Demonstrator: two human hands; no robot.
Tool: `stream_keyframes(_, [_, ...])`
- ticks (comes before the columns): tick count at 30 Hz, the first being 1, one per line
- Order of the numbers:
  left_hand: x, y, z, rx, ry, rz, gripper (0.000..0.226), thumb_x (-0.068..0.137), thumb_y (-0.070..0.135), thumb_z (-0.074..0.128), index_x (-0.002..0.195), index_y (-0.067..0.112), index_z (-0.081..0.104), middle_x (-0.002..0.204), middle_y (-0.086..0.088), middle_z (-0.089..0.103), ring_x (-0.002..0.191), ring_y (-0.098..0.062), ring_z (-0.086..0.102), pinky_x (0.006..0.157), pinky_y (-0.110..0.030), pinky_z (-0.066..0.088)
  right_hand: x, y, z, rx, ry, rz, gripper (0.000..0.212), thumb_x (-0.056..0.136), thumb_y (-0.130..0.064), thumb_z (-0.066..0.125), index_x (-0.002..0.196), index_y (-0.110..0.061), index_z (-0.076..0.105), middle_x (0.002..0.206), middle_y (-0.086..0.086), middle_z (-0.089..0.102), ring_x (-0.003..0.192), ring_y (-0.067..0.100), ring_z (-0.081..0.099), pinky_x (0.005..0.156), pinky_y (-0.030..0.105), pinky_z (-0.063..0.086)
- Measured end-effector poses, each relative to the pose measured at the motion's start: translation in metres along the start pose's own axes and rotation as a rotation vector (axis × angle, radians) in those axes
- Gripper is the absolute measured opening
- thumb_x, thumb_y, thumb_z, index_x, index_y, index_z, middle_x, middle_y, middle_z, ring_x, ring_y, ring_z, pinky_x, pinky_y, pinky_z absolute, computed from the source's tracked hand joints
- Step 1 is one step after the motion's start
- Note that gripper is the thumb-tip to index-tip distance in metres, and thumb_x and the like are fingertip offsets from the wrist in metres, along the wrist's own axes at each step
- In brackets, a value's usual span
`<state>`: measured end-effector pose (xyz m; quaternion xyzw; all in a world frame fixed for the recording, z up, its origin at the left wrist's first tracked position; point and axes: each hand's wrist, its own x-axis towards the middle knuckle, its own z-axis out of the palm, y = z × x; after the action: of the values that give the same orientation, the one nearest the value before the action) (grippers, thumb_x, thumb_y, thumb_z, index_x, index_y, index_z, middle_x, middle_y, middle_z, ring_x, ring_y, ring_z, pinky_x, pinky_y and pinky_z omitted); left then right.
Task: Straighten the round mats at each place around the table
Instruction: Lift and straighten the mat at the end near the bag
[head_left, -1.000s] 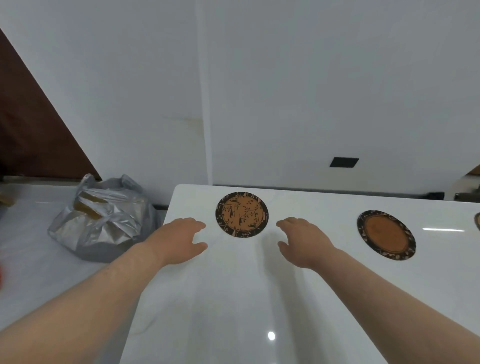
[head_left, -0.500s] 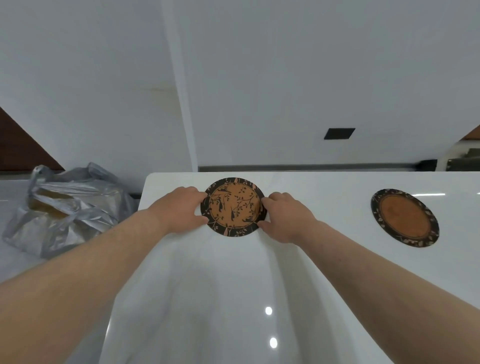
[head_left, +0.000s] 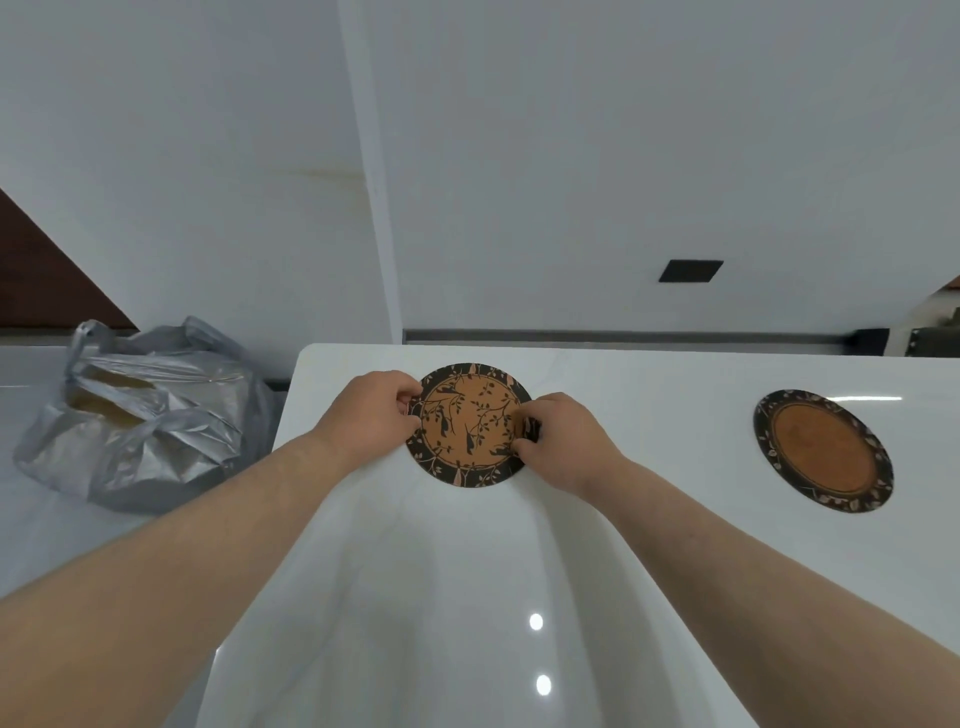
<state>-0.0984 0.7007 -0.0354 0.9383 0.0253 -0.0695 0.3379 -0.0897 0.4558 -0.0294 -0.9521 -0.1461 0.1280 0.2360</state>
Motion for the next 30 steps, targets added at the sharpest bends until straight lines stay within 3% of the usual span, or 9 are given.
stream_keyframes(7, [-0.015, -0.014, 0.001, -0.071, 0.045, -0.069, 0.031, 0.077, -0.001, 0.069, 0.102, 0.016, 0.066, 0.076, 0.009, 0.054, 0.068, -0.006, 0.053, 0.064, -0.016, 0.039, -0.004, -0.009, 0.017, 0.081, 0.045, 0.000, 0.020, 0.085, -0.011, 0.055, 0.096, -0.016, 0.070, 0.092, 0.005, 0.060, 0.094, 0.016, 0.048, 0.073, 0.025, 0.037])
stream_keyframes(12, [-0.028, -0.025, 0.000, -0.140, 0.064, -0.127, 0.032, 0.077, 0.001, 0.070, 0.095, 0.025, 0.060, 0.088, 0.008, 0.060, 0.079, -0.008, 0.058, 0.070, -0.019, 0.044, -0.005, -0.012, 0.026, 0.118, 0.109, 0.056, 0.026, 0.084, -0.009, 0.058, 0.107, -0.015, 0.069, 0.090, -0.001, 0.065, 0.081, 0.012, 0.055, 0.071, 0.025, 0.047])
stream_keyframes(15, [-0.035, -0.029, 0.000, -0.136, 0.091, -0.169, 0.027, 0.078, 0.005, 0.071, 0.095, 0.024, 0.061, 0.082, 0.009, 0.061, 0.077, -0.005, 0.057, 0.063, -0.015, 0.038, -0.005, -0.015, 0.030, 0.211, 0.144, 0.190, 0.028, 0.084, -0.013, 0.062, 0.112, -0.017, 0.063, 0.081, -0.012, 0.057, 0.074, 0.006, 0.053, 0.062, 0.015, 0.040])
stream_keyframes(18, [-0.039, -0.029, 0.000, -0.135, 0.091, -0.195, 0.017, 0.078, 0.008, 0.072, 0.077, 0.024, 0.066, 0.074, 0.010, 0.064, 0.073, -0.005, 0.060, 0.060, -0.016, 0.039, 0.000, -0.019, 0.031, 0.284, 0.138, 0.280, 0.018, 0.081, -0.012, 0.064, 0.098, -0.016, 0.068, 0.083, -0.006, 0.062, 0.081, 0.014, 0.059, 0.068, 0.021, 0.041])
stream_keyframes(21, [-0.041, -0.029, -0.003, -0.153, 0.089, -0.244, 0.022, 0.077, 0.012, 0.074, 0.064, 0.027, 0.065, 0.070, 0.008, 0.065, 0.069, -0.011, 0.061, 0.058, -0.023, 0.042, 0.003, -0.025, 0.030, 0.349, 0.141, 0.310, 0.013, 0.081, -0.012, 0.065, 0.074, -0.023, 0.065, 0.075, -0.006, 0.064, 0.074, 0.014, 0.061, 0.058, 0.021, 0.042])
stream_keyframes(25, [-0.042, -0.031, -0.004, -0.210, 0.095, -0.298, 0.019, 0.077, 0.012, 0.075, 0.065, 0.023, 0.067, 0.066, 0.003, 0.066, 0.063, -0.016, 0.062, 0.064, -0.030, 0.051, 0.003, -0.031, 0.033, 0.306, 0.144, 0.318, 0.012, 0.085, -0.017, 0.064, 0.076, -0.025, 0.063, 0.076, -0.006, 0.064, 0.074, 0.014, 0.061, 0.059, 0.023, 0.043])
stream_keyframes(28, [-0.039, -0.031, -0.003, -0.234, 0.121, -0.295, 0.021, 0.078, 0.013, 0.075, 0.064, 0.027, 0.066, 0.066, 0.005, 0.066, 0.061, -0.013, 0.060, 0.063, -0.028, 0.048, 0.005, -0.030, 0.032, 0.319, 0.183, 0.370, 0.007, 0.083, -0.022, 0.067, 0.079, -0.025, 0.063, 0.081, -0.004, 0.066, 0.078, 0.016, 0.062, 0.066, 0.026, 0.047])
stream_keyframes(30, [-0.035, -0.028, -0.002, -0.195, 0.128, -0.265, 0.022, 0.079, 0.015, 0.074, 0.065, 0.030, 0.065, 0.072, 0.009, 0.066, 0.070, -0.010, 0.060, 0.068, -0.027, 0.046, 0.007, -0.030, 0.031, 0.326, 0.212, 0.397, 0.009, 0.082, -0.022, 0.069, 0.076, -0.025, 0.062, 0.081, -0.004, 0.066, 0.080, 0.018, 0.063, 0.069, 0.027, 0.048])
